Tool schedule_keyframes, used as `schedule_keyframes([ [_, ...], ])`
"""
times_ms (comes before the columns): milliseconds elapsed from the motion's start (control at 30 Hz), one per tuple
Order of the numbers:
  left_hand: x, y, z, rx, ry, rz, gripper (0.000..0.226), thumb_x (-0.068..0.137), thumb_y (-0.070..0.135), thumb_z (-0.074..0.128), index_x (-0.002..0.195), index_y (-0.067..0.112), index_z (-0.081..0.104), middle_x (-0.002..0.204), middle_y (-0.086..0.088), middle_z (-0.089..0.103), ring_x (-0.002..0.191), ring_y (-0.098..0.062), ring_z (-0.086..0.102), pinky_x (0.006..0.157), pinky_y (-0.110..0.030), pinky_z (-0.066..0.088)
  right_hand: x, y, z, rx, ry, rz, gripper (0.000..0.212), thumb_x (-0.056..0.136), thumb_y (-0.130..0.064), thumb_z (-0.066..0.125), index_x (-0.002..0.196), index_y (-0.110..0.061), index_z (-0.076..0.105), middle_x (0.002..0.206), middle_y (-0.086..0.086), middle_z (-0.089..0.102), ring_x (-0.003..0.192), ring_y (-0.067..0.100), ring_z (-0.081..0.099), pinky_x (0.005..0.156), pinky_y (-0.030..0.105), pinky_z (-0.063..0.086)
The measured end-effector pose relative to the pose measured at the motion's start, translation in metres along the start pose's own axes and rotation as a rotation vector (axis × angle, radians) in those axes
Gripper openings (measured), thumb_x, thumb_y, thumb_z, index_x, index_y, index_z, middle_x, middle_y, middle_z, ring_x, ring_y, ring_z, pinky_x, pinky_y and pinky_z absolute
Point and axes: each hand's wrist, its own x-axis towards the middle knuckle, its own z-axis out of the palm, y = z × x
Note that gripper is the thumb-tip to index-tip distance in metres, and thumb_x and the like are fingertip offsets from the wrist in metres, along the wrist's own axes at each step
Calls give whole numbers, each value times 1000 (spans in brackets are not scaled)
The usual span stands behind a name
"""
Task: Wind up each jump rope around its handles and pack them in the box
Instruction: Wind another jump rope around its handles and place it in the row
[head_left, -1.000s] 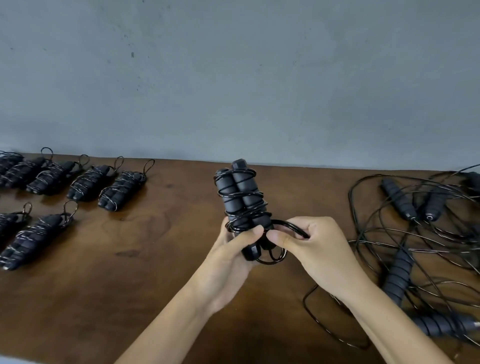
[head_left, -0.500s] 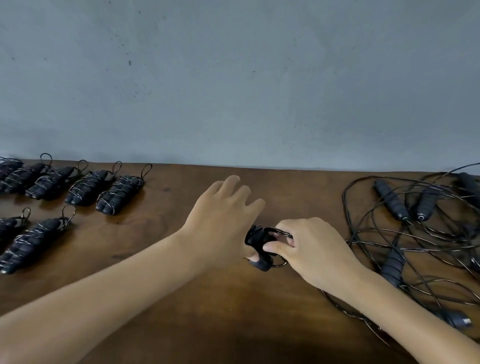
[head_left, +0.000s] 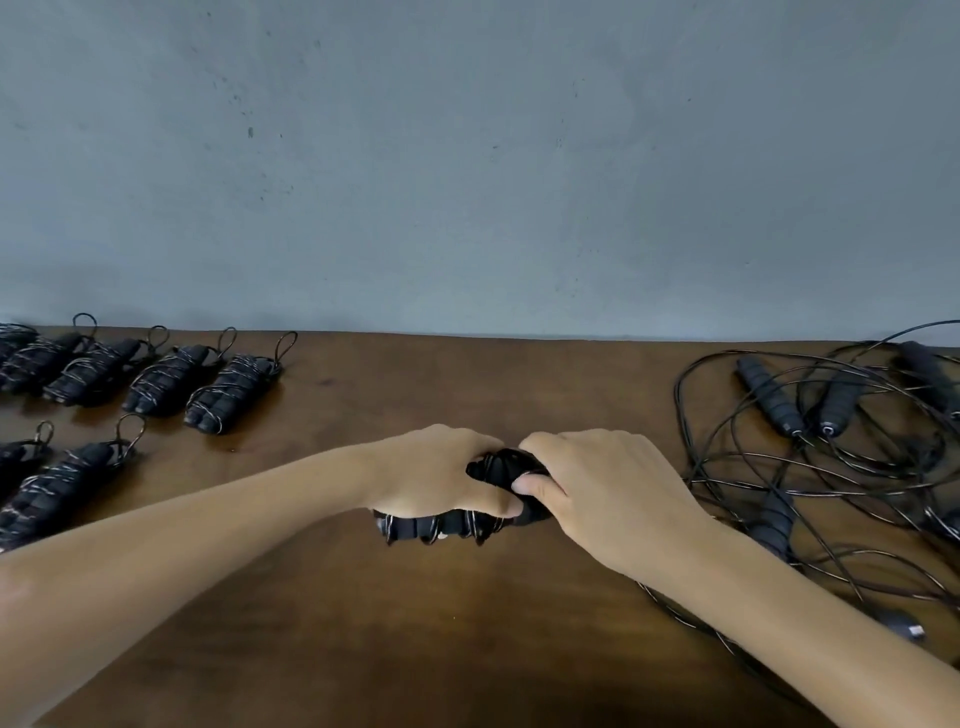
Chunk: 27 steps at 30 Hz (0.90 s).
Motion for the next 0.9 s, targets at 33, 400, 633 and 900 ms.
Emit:
schedule_keyframes([
  [33, 1, -3, 3, -73, 17, -10, 21, 94, 49, 70, 106, 32, 66, 92, 2, 77, 75, -18, 75, 77, -39, 65, 0, -1, 2, -5, 25, 1, 27, 107, -46, 37, 118, -28, 55, 100, -7, 66, 88, 23, 64, 75, 40, 50],
  [400, -9, -2, 23, -958, 155, -82, 35, 102, 34, 65, 120, 3, 65, 105, -28, 75, 72, -34, 65, 66, -38, 59, -17, -4, 13, 218, 258, 33, 24, 106, -42, 27, 129, -36, 25, 72, -11, 55, 60, 10, 57, 53, 27, 47],
  [633, -16, -6, 26, -1165, 138, -3, 34, 100, 33, 66, 116, 2, 69, 104, -24, 75, 74, -33, 69, 71, -39, 59, -25, 3, 13, 247, 184, 45, 39, 96, -51, 12, 115, -35, 42, 73, -16, 50, 67, 4, 55, 54, 18, 37],
  [900, -25, -8, 23, -1096, 79, 127, 40, 95, 34, 71, 120, 4, 64, 107, -25, 74, 77, -34, 70, 73, -41, 59, -29, 14, 20, 191, 69, -67, 26, 106, -40, 20, 80, -38, 26, 76, -12, 48, 72, 10, 50, 64, 32, 43],
])
